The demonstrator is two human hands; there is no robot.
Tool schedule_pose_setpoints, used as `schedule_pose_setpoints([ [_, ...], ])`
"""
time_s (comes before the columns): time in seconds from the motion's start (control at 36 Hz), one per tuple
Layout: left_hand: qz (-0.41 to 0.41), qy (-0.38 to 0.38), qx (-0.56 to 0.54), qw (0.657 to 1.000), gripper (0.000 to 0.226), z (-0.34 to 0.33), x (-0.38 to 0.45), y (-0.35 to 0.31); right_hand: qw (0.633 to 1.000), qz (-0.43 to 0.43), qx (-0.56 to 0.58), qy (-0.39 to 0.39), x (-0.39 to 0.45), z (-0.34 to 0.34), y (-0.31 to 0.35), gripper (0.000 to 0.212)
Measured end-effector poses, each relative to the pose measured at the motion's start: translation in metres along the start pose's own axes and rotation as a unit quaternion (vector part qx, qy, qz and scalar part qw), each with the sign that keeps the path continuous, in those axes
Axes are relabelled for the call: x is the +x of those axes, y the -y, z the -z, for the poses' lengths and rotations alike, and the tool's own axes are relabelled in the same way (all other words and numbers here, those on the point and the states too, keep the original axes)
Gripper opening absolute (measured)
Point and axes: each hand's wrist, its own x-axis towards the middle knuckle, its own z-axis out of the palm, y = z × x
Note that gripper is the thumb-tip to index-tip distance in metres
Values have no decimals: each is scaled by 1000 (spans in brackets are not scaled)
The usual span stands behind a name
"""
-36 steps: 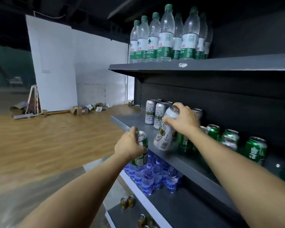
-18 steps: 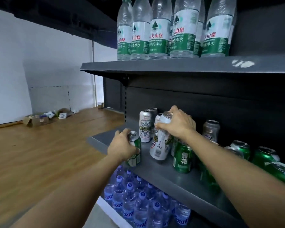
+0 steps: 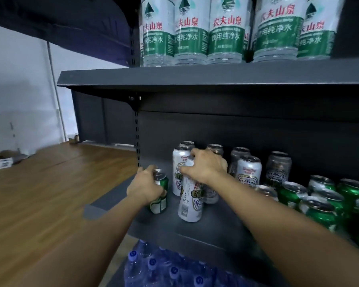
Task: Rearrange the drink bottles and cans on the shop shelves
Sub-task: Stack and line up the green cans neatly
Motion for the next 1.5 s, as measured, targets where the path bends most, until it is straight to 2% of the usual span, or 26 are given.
schedule_pose_setpoints([
  [0.14, -37, 47, -7, 998, 83, 3, 26, 22, 996, -59, -70, -1, 9, -21, 26, 63],
  [0.19, -49, 64, -15, 997, 81, 4, 33, 28, 992, -80, -75, 56, 14, -19, 31, 72],
  [0.25, -63, 80, -8, 995, 82, 3, 37, 30, 982, -94, 23, 163, 19, -7, 33, 78],
  [0.31, -76, 88, 13, 993, 79, 2, 39, 31, 953, -101, 138, 248, 20, 8, 32, 75],
  [0.36, -83, 89, 25, 992, 75, 0, 40, 32, 946, -96, 135, 278, 16, 16, 28, 66],
  [0.44, -85, 92, 26, 992, 72, -1, 41, 34, 962, -88, 84, 245, 14, 18, 22, 62],
  [0.56, -92, 98, 35, 990, 67, -2, 41, 33, 977, -136, -76, 144, 15, 4, 29, 87],
  [0.64, -99, 104, 35, 989, 66, -2, 41, 32, 969, -179, -151, 78, 13, -11, 37, 92],
  [0.69, -102, 112, 35, 988, 66, -1, 42, 33, 970, -184, -105, 116, 14, -10, 36, 96],
  [0.75, -106, 118, 32, 987, 66, -1, 43, 34, 969, -161, 25, 187, 15, 3, 31, 93],
  [0.81, -109, 121, 31, 986, 67, -2, 46, 36, 948, -125, 131, 262, 12, 21, 27, 84],
  [0.83, -110, 122, 30, 986, 68, -2, 47, 36, 942, -110, 147, 281, 11, 26, 25, 80],
  [0.94, -109, 126, 34, 986, 69, -3, 47, 34, 962, -94, 144, 212, 9, 26, 23, 55],
  [1.0, -109, 126, 35, 985, 69, -3, 47, 34, 978, -104, 84, 160, 11, 20, 23, 50],
  [1.08, -110, 128, 32, 985, 70, -3, 46, 36, 989, -129, -19, 67, 10, 5, 28, 67],
  [1.14, -108, 127, 27, 986, 70, -2, 45, 36, 986, -153, -47, 43, 9, -7, 34, 82],
  [1.19, -106, 125, 25, 986, 70, -1, 43, 36, 983, -165, -57, 59, 10, -14, 37, 87],
  [1.25, -107, 123, 26, 986, 68, -1, 42, 36, 980, -158, -29, 113, 12, -10, 35, 88],
  [1.31, -109, 119, 30, 987, 66, -2, 42, 35, 968, -156, 62, 187, 14, 0, 28, 86],
  [1.36, -108, 116, 34, 987, 65, -2, 42, 34, 952, -158, 137, 225, 13, 5, 23, 74],
  [1.42, -104, 116, 37, 987, 67, -2, 42, 33, 958, -146, 138, 205, 13, 2, 22, 63],
  [1.5, -101, 116, 35, 988, 66, -3, 43, 33, 976, -132, 81, 154, 16, -6, 26, 66],
])
